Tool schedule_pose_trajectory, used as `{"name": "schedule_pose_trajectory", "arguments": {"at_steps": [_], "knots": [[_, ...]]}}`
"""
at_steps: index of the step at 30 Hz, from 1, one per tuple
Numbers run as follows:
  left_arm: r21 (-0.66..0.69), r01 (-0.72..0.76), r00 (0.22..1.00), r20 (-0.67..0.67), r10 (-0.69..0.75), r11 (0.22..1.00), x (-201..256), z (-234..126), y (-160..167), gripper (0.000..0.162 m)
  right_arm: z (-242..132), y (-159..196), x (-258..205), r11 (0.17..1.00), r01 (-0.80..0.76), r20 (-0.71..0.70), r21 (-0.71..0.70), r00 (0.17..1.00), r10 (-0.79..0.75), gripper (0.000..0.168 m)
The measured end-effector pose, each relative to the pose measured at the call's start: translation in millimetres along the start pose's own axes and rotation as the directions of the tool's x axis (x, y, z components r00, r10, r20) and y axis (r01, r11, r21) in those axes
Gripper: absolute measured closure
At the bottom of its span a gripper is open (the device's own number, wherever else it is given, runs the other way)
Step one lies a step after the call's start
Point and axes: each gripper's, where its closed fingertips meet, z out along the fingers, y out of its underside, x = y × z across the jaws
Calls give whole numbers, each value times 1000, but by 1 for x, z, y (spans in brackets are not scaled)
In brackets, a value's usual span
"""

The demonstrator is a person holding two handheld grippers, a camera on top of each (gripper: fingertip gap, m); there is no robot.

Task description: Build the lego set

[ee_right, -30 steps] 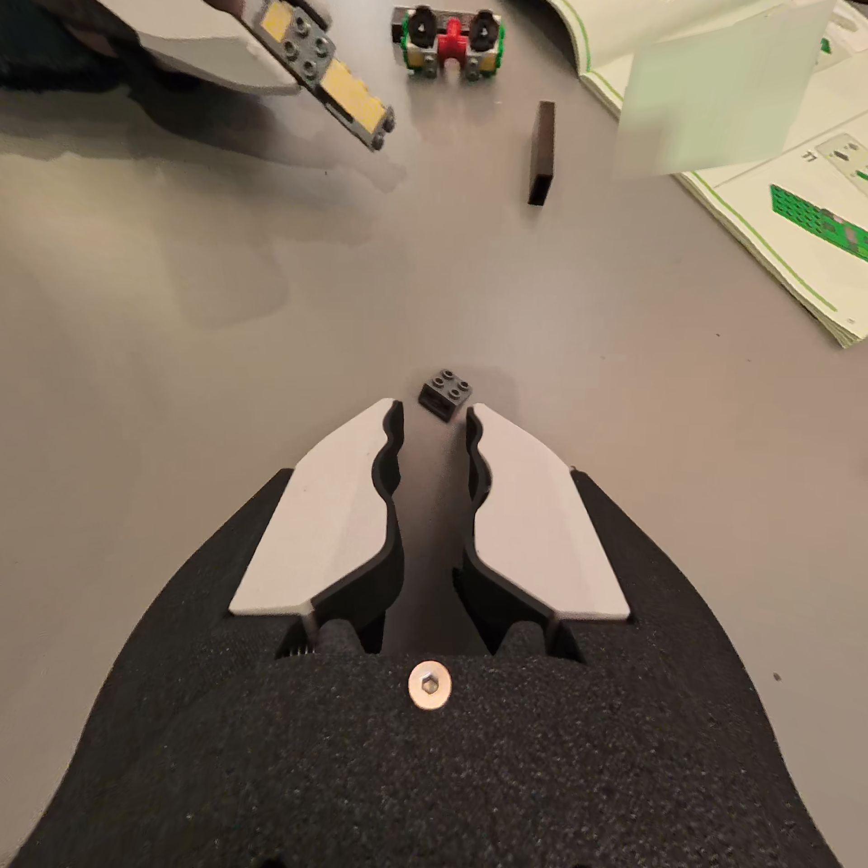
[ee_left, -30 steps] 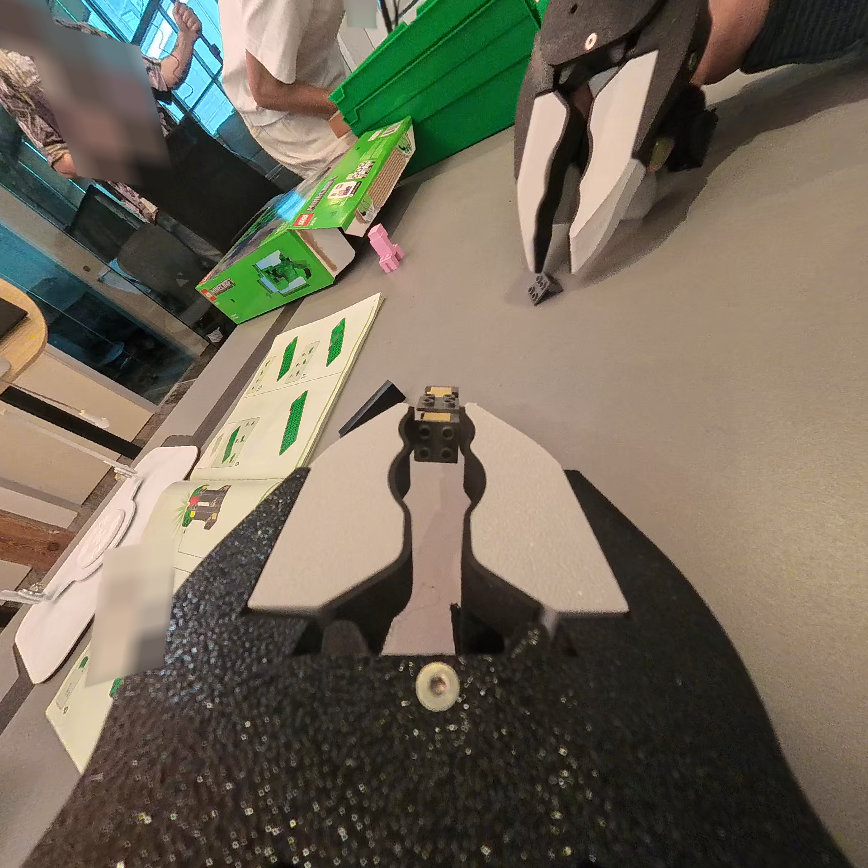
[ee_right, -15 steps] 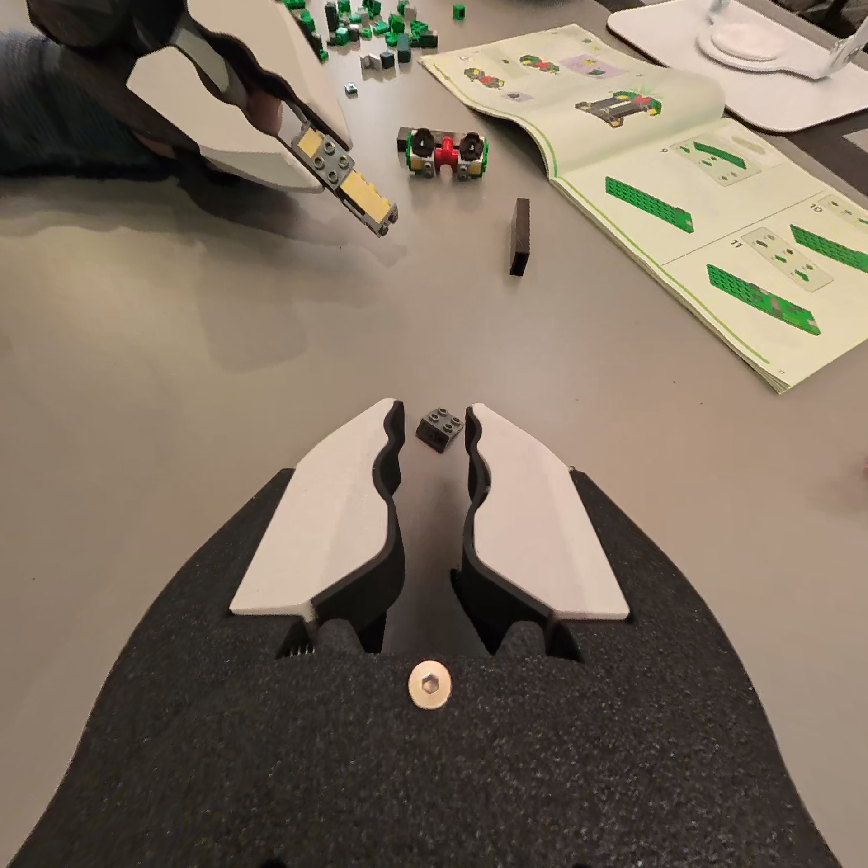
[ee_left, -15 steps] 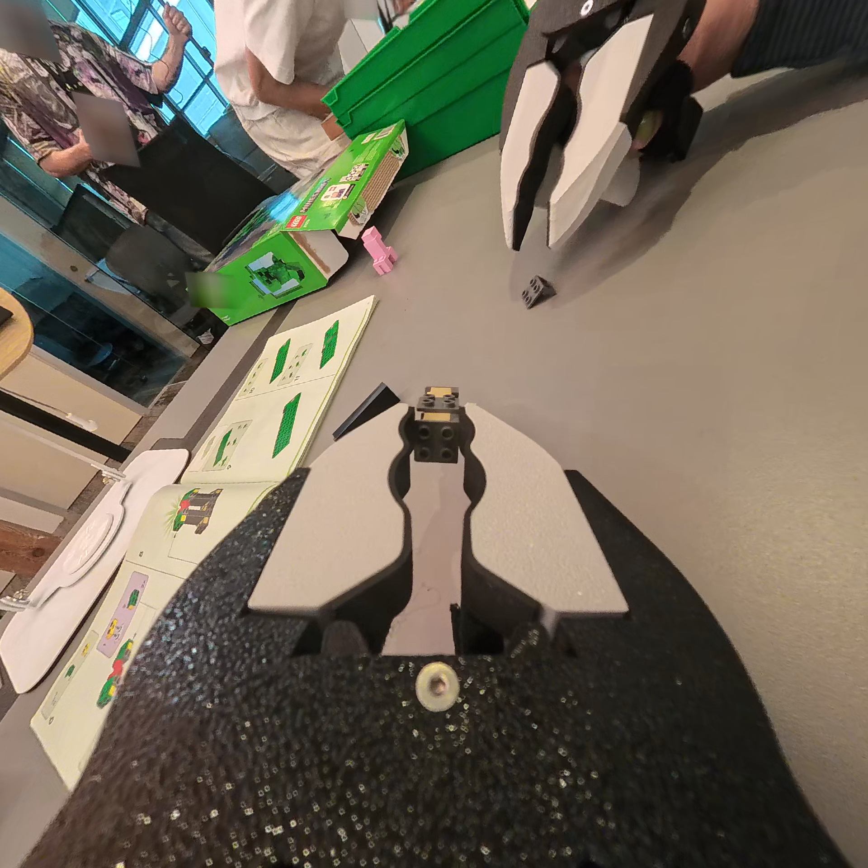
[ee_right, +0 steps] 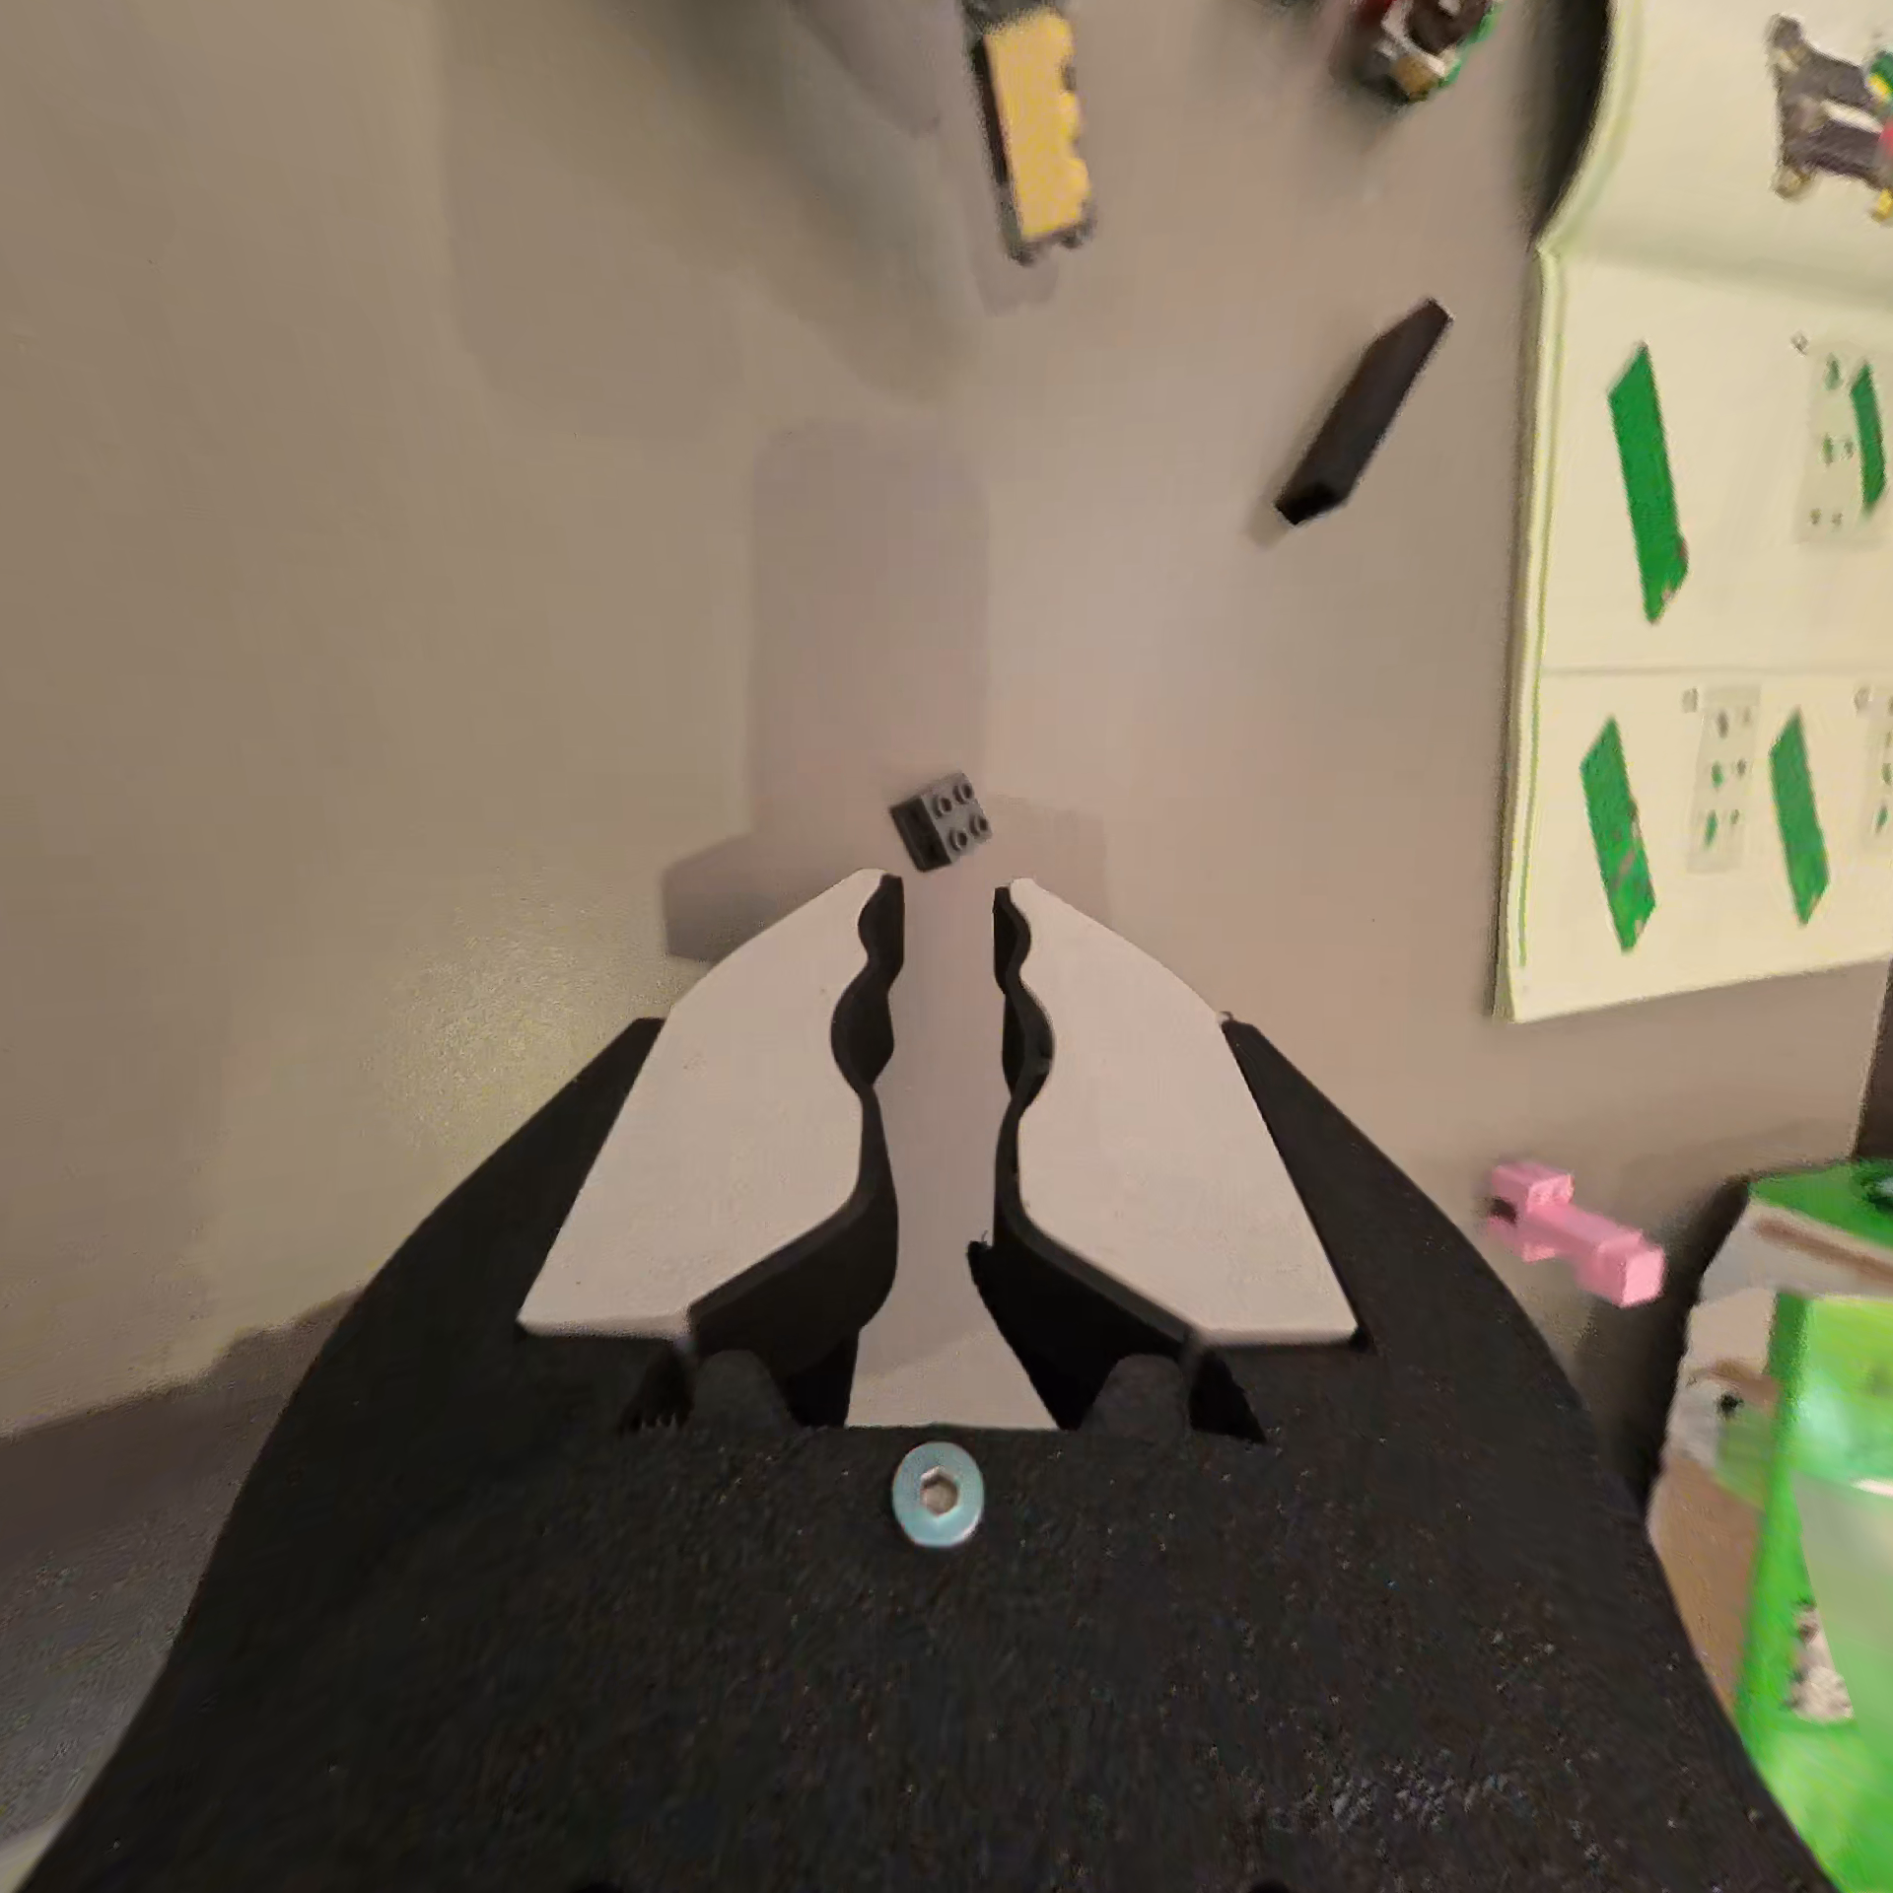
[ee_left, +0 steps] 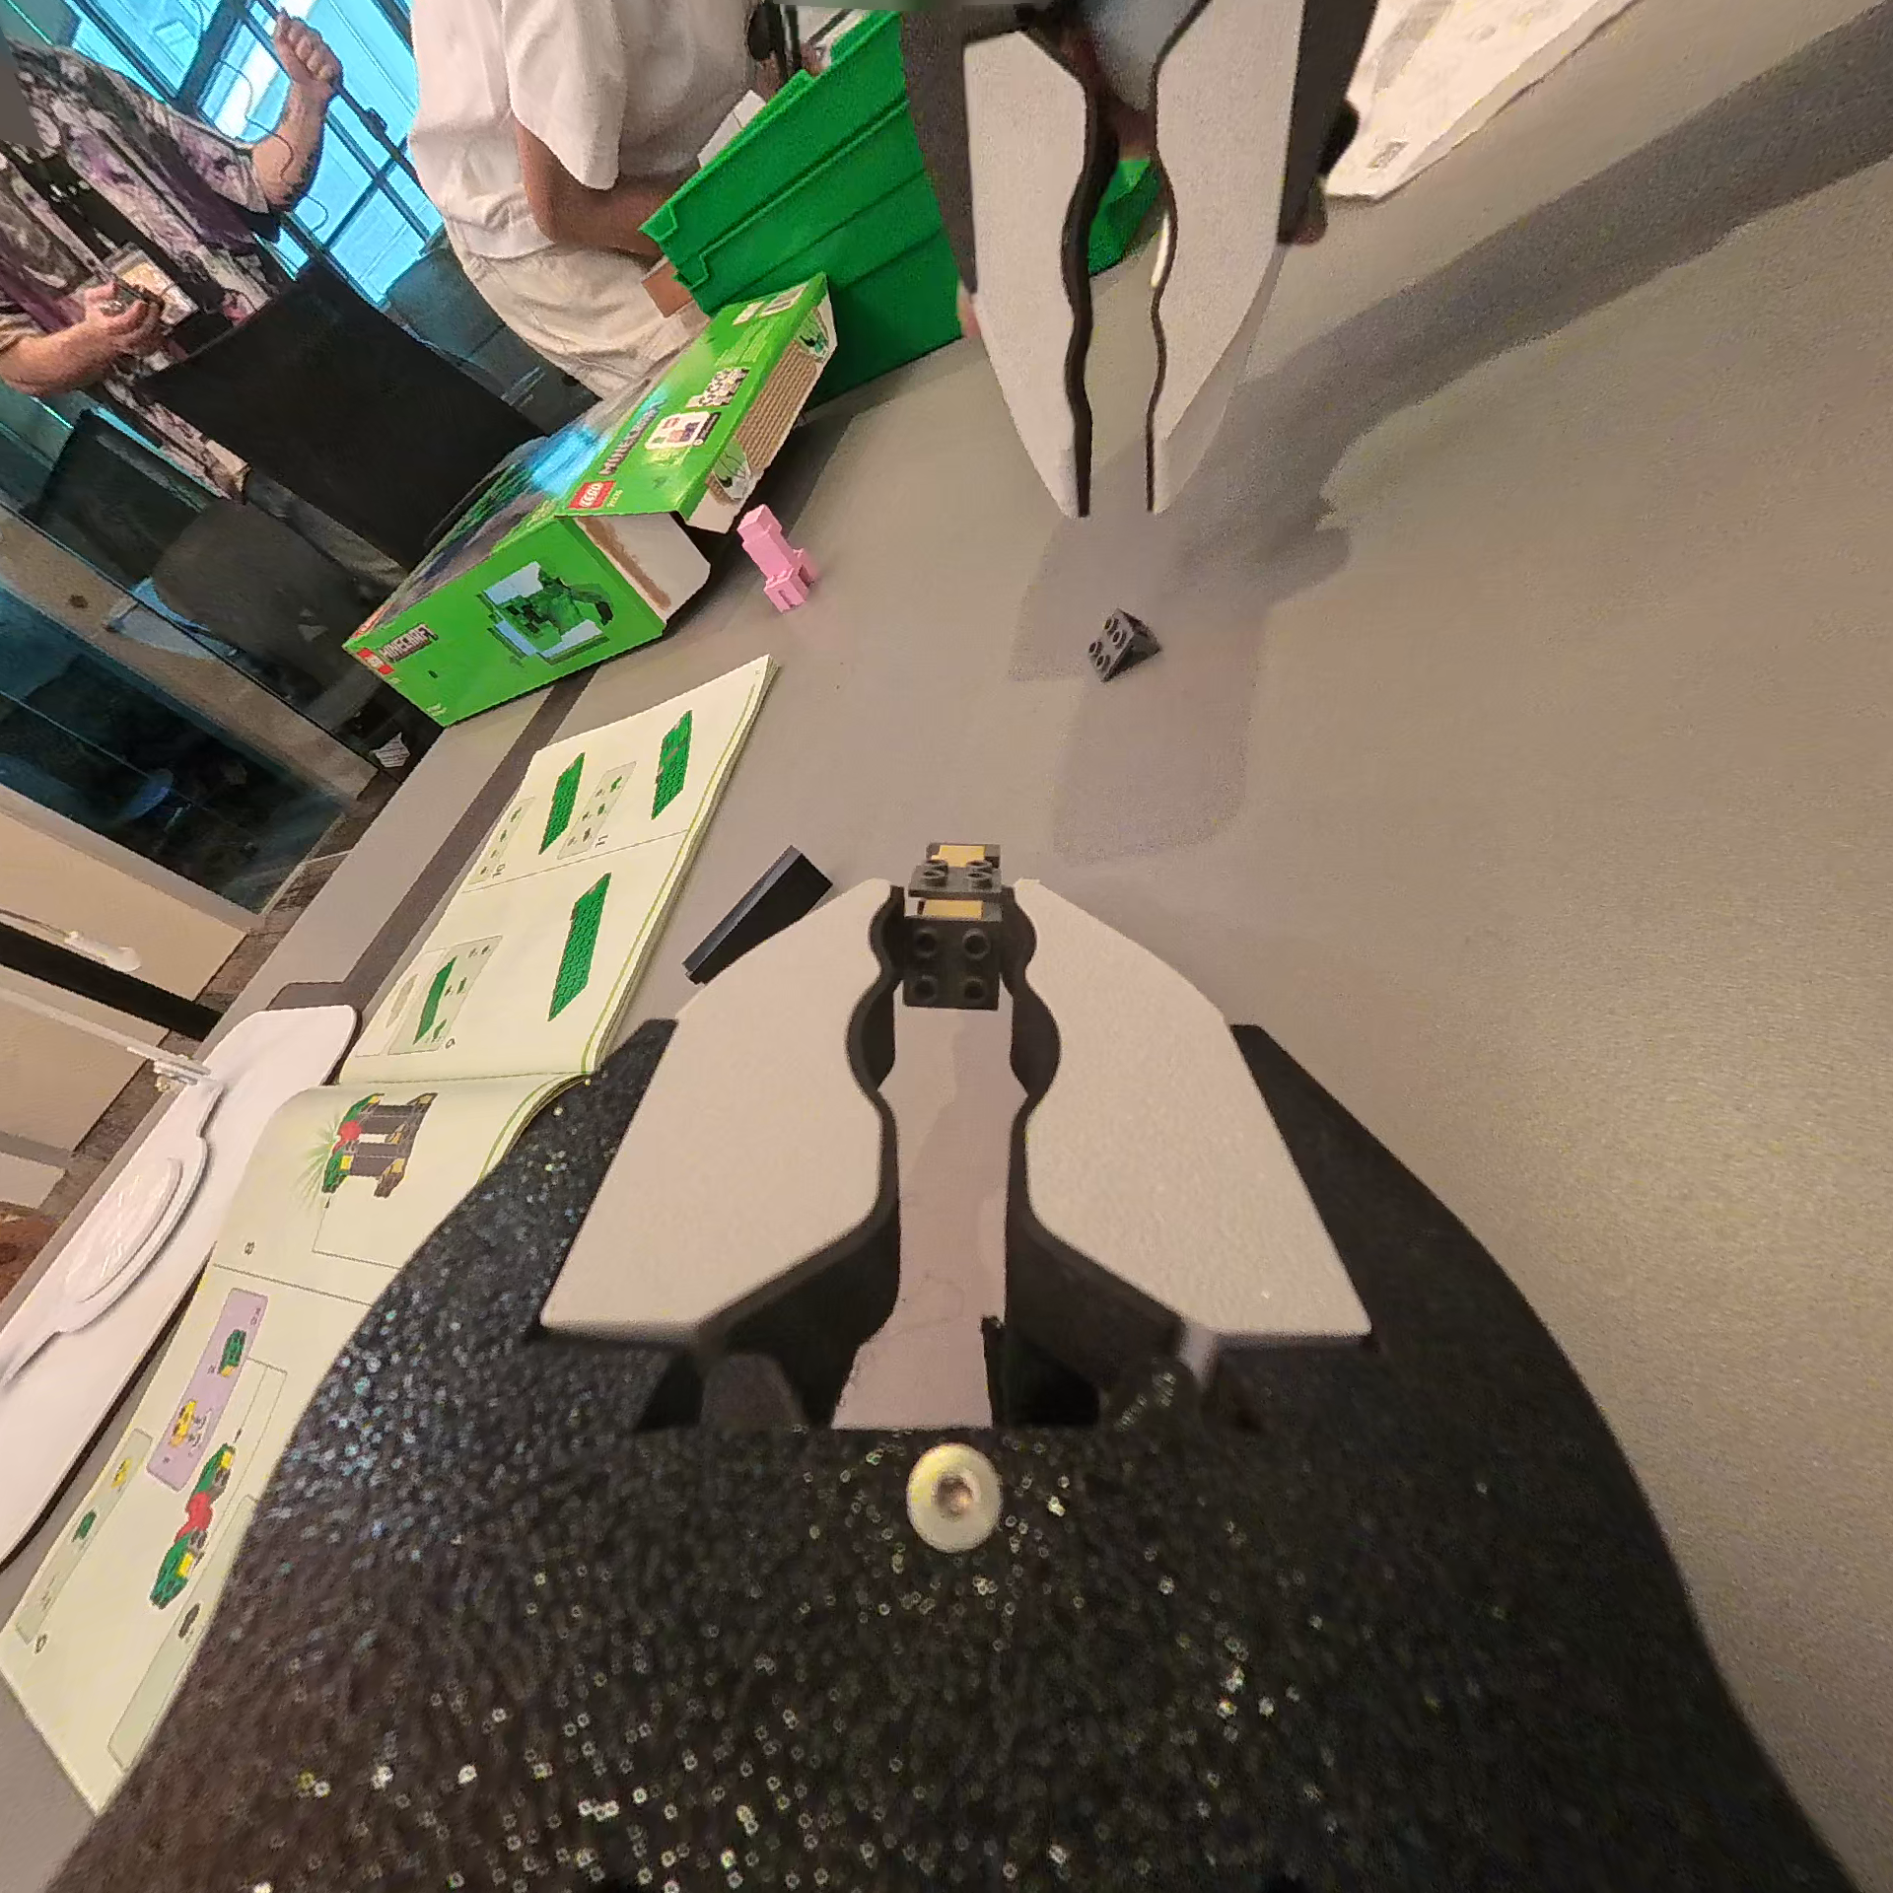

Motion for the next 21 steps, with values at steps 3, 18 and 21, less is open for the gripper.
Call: {"name": "schedule_pose_trajectory", "arguments": {"at_steps": [3,18,21], "knots": [[-5,-8,1000,-4,8,1000,1,1,0,145,7,-2,-3,990,120,48,-73,992,-117,152],[-13,-17,1000,-12,17,1000,3,2,2,145,21,2,3,971,192,124,-144,977,-174,150],[-13,-18,1000,-12,17,1000,3,2,2,145,18,8,3,982,128,137,-141,985,-109,150]]}}
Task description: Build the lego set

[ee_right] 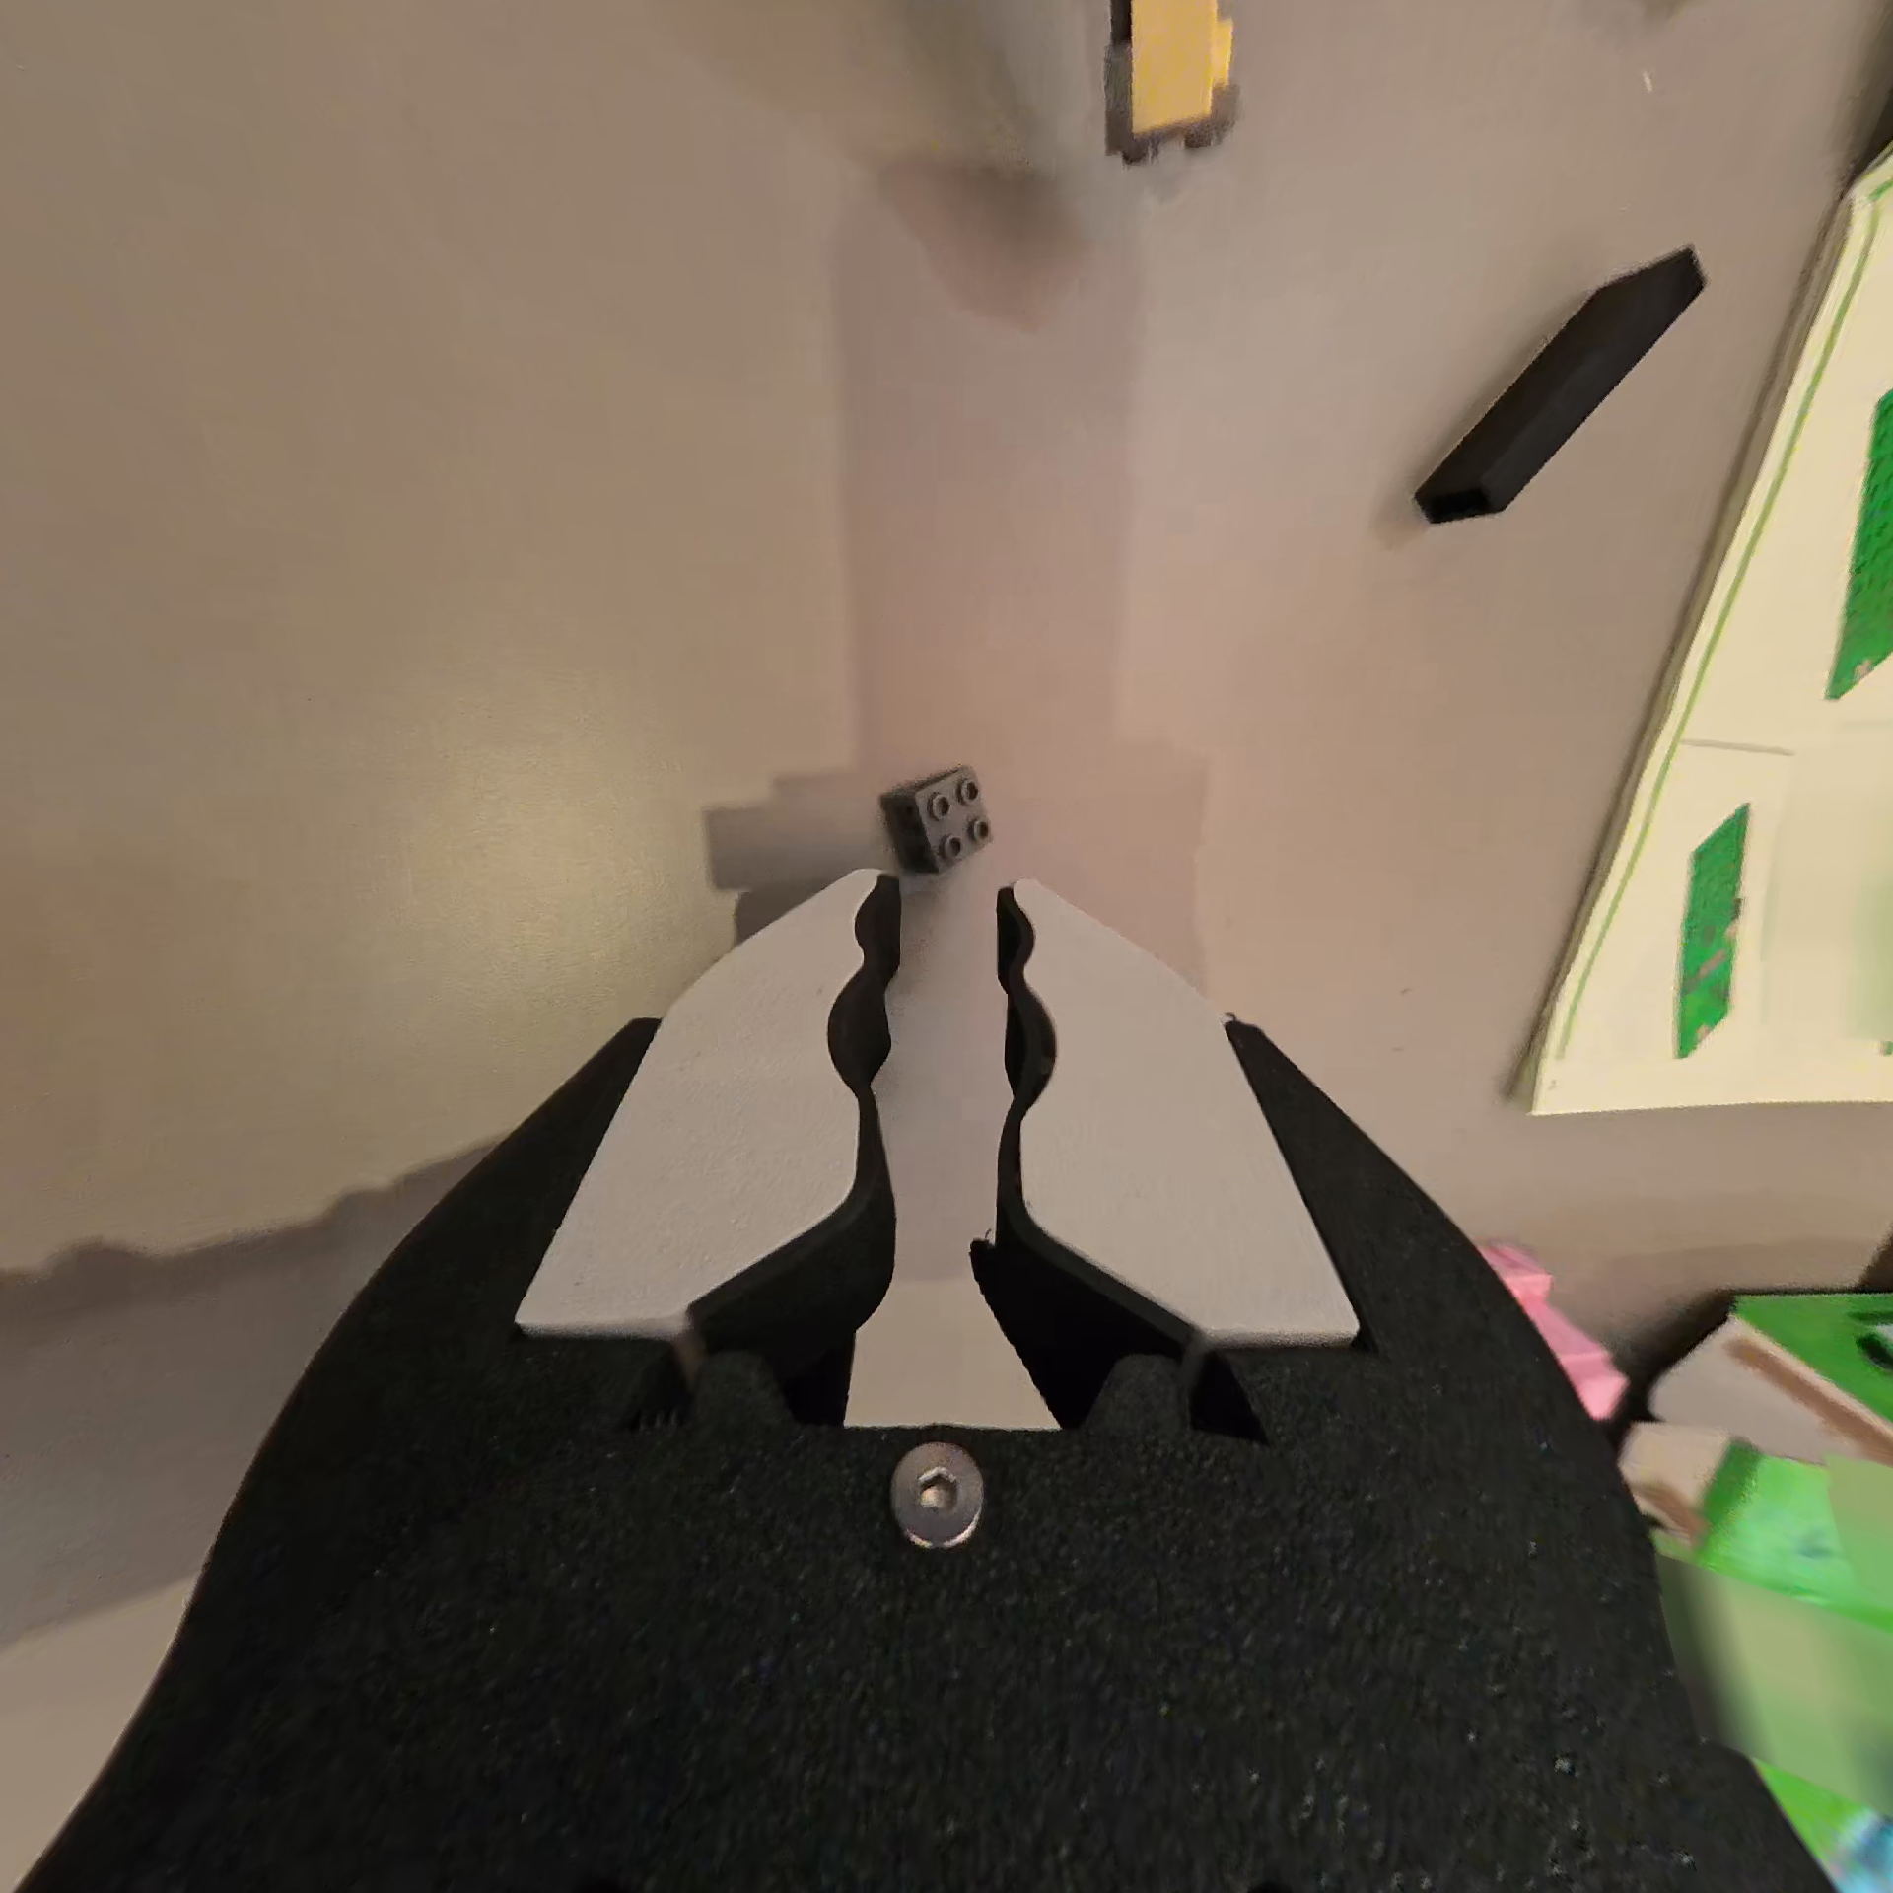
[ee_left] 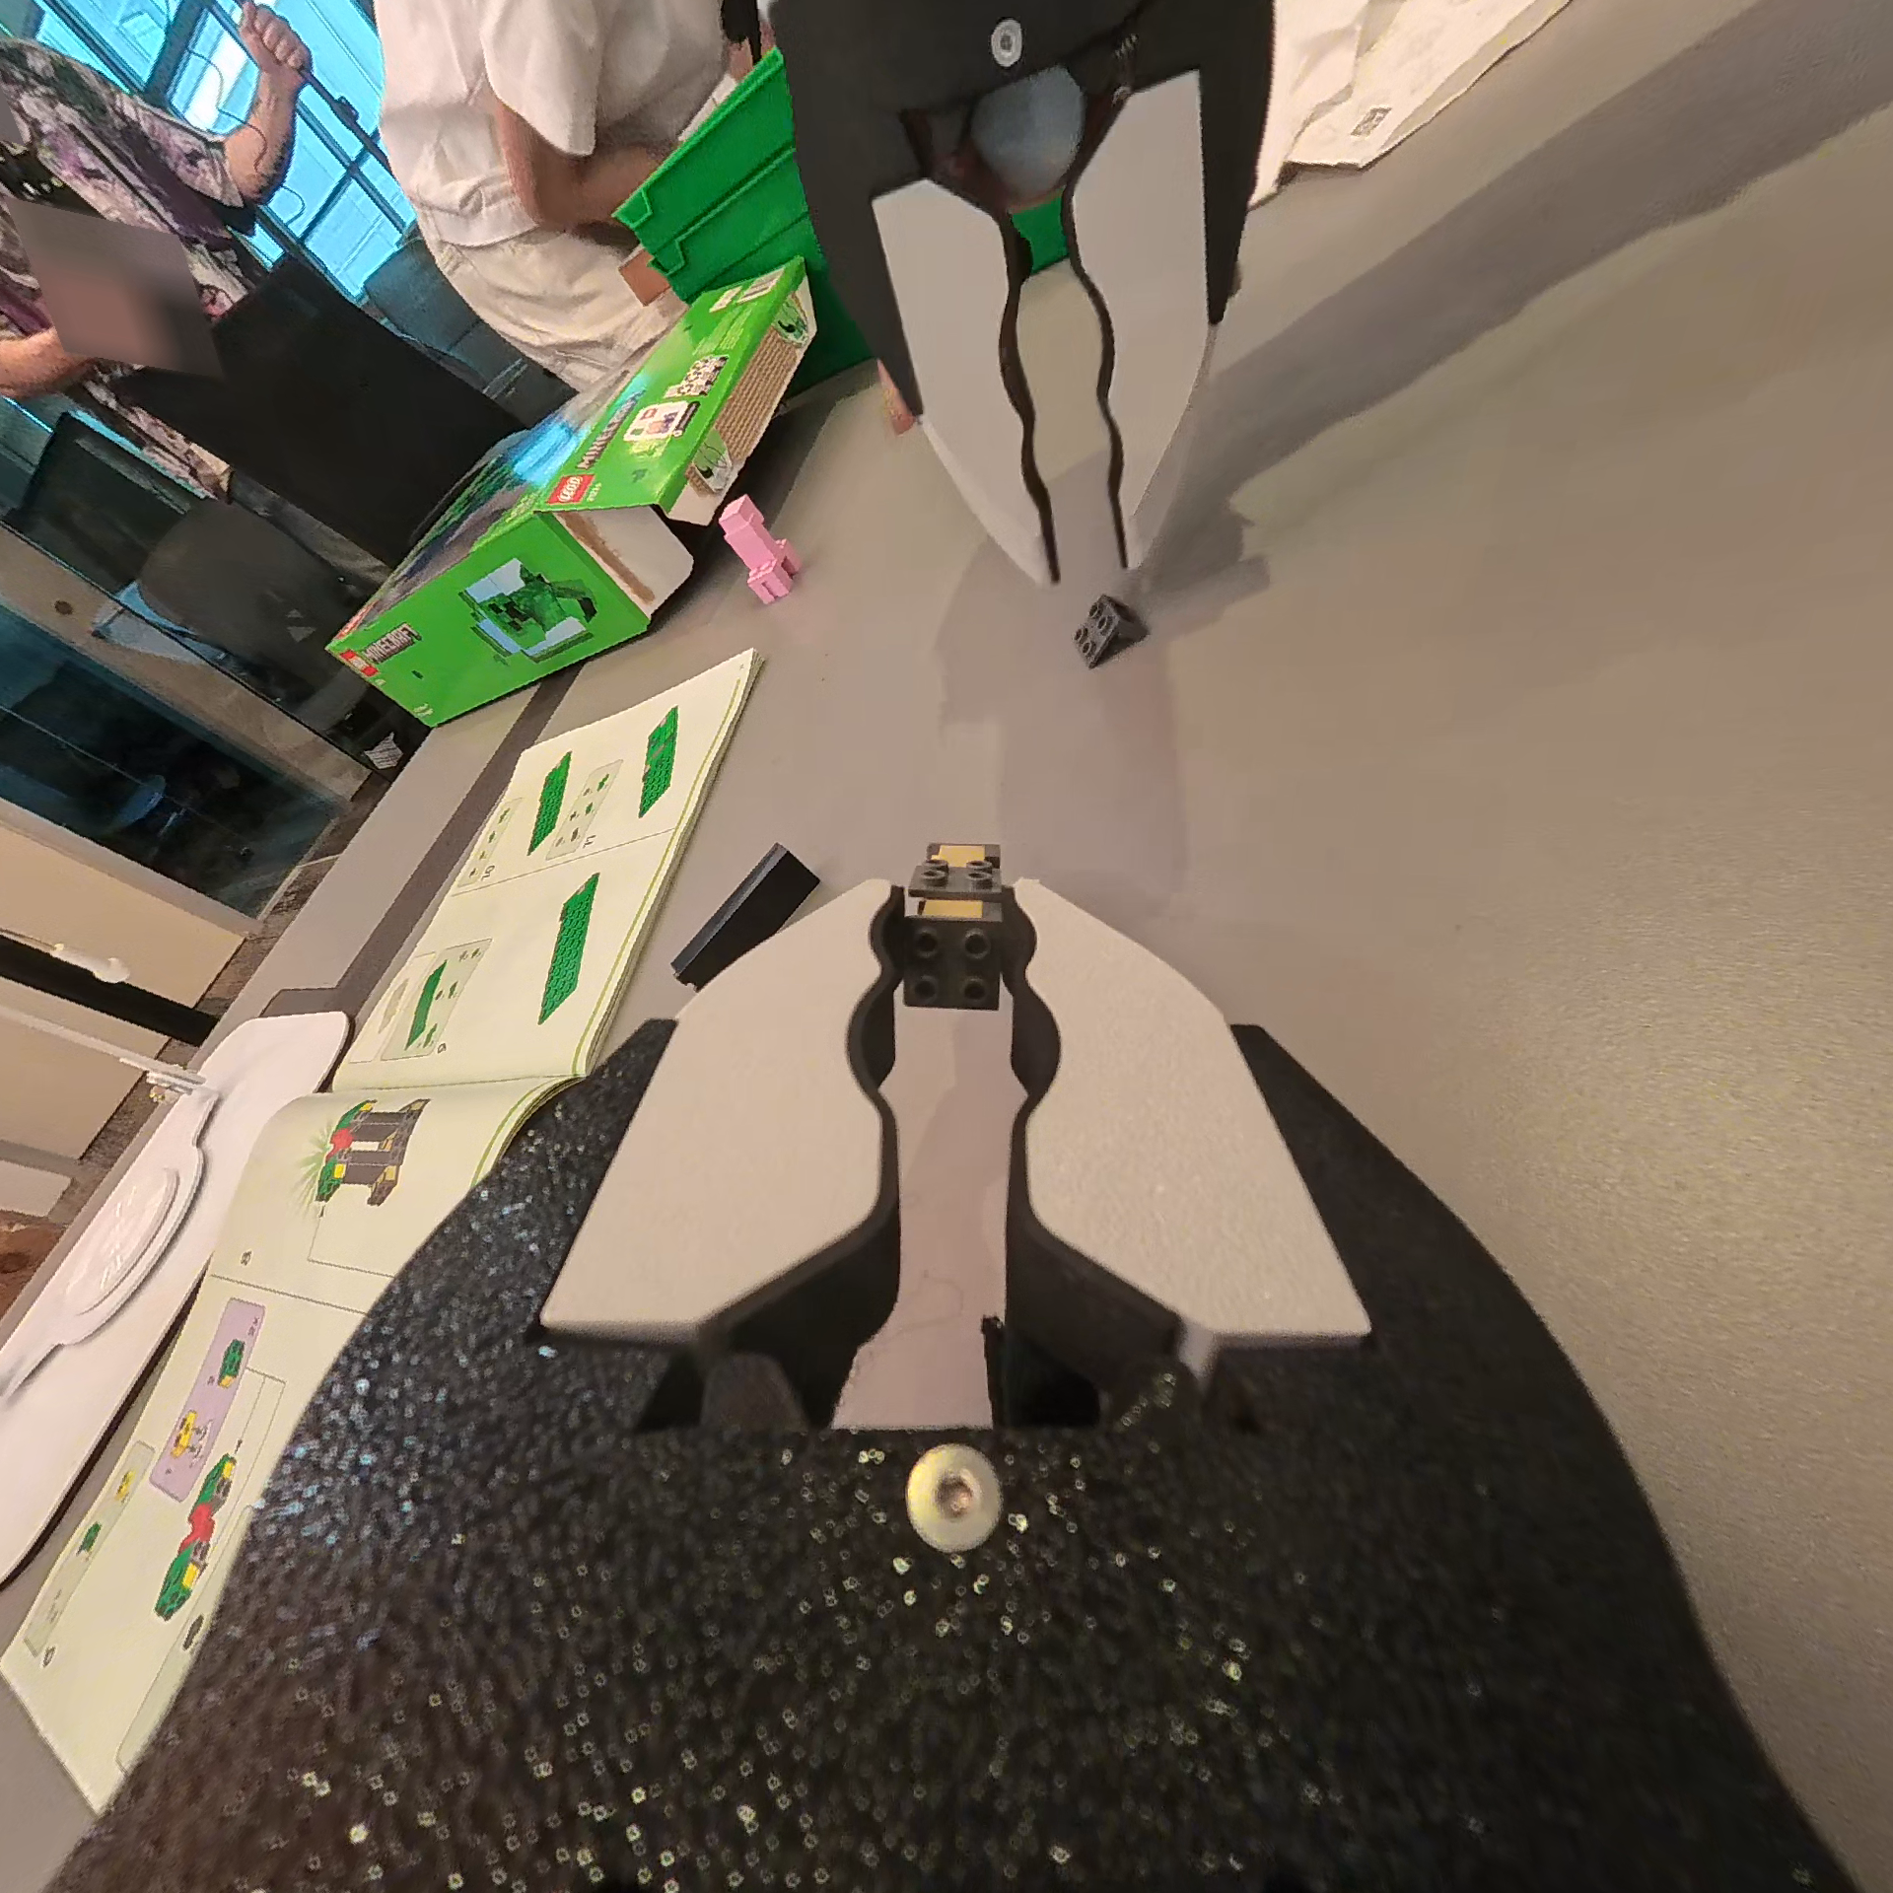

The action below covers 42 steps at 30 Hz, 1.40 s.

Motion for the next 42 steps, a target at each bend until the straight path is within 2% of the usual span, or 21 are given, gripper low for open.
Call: {"name": "schedule_pose_trajectory", "arguments": {"at_steps": [2,5,9,15,19,23,30,35,37,42], "knots": [[-1,-1,1000,-1,1,1000,0,0,0,145,2,5,-6,999,-41,37,-2,998,41,151],[-1,-3,1000,-2,3,1000,1,0,0,145,7,10,-3,999,-45,-17,-23,999,44,164],[-4,-6,1000,-2,6,1000,1,0,0,145,10,6,-7,999,-44,-14,-7,999,44,166],[-5,-7,1000,-2,7,1000,1,0,0,145,-11,-39,-13,960,-133,80,245,990,116,165],[-7,-10,1000,-3,10,1000,2,1,1,145,-10,-22,2,979,-117,1,166,993,118,163],[-7,-12,1000,-2,12,1000,2,1,1,145,2,-15,-7,986,-125,46,115,992,120,157],[-6,-10,1000,-1,10,1000,1,0,0,145,12,-11,-11,972,-198,95,126,978,187,156],[-7,-10,1000,0,10,1000,1,0,1,145,1,-40,-12,951,-167,97,260,984,147,152],[-6,-8,1000,1,8,1000,1,0,1,145,-2,-38,-4,959,-127,59,255,992,115,149],[-8,-11,1000,-1,11,1000,1,1,1,145,1,-41,-2,976,24,66,218,997,-40,140]]}}
